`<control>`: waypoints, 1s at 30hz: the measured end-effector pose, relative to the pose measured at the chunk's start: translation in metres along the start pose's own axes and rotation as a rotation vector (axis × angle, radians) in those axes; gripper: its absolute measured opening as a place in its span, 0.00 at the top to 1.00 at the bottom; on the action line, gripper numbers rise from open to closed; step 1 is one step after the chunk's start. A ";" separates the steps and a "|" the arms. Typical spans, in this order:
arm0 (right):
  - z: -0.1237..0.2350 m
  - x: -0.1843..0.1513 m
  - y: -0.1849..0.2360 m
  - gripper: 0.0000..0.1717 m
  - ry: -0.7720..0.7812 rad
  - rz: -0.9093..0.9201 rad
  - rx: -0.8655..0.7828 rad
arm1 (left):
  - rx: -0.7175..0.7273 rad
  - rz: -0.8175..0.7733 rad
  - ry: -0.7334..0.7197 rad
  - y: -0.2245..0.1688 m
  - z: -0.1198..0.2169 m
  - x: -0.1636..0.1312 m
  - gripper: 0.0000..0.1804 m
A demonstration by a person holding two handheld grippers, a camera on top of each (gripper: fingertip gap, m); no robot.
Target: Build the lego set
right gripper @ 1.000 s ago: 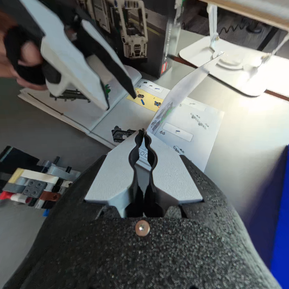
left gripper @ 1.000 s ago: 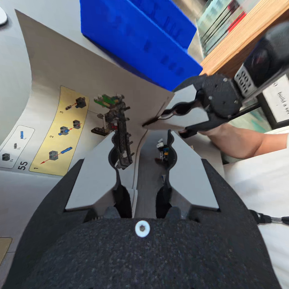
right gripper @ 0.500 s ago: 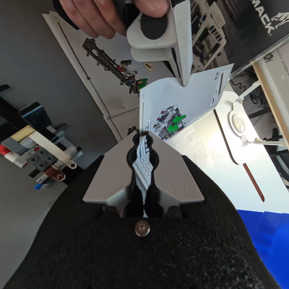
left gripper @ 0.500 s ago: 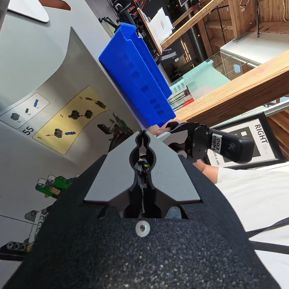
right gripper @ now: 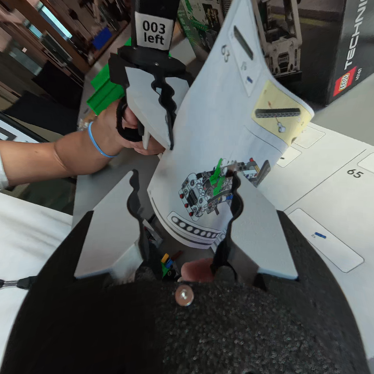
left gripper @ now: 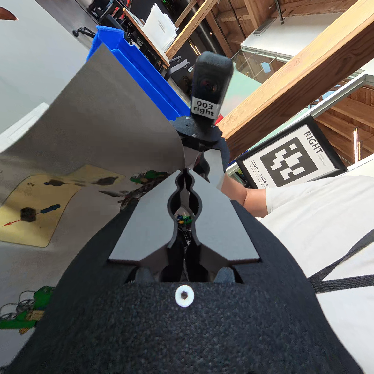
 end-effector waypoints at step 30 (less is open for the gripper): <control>0.032 0.009 -0.019 0.87 -0.140 -0.176 0.218 | -0.073 -0.057 -0.024 0.010 -0.007 -0.009 1.00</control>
Point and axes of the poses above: each gripper's, where its closed fingertips meet, z back along the fingers, x out of its top, y = z × x across the jaws, the point moved 5 cm from there along z, back along the fingers, and after that the axes turned 15 degrees about -z, right-handed, at the moved point
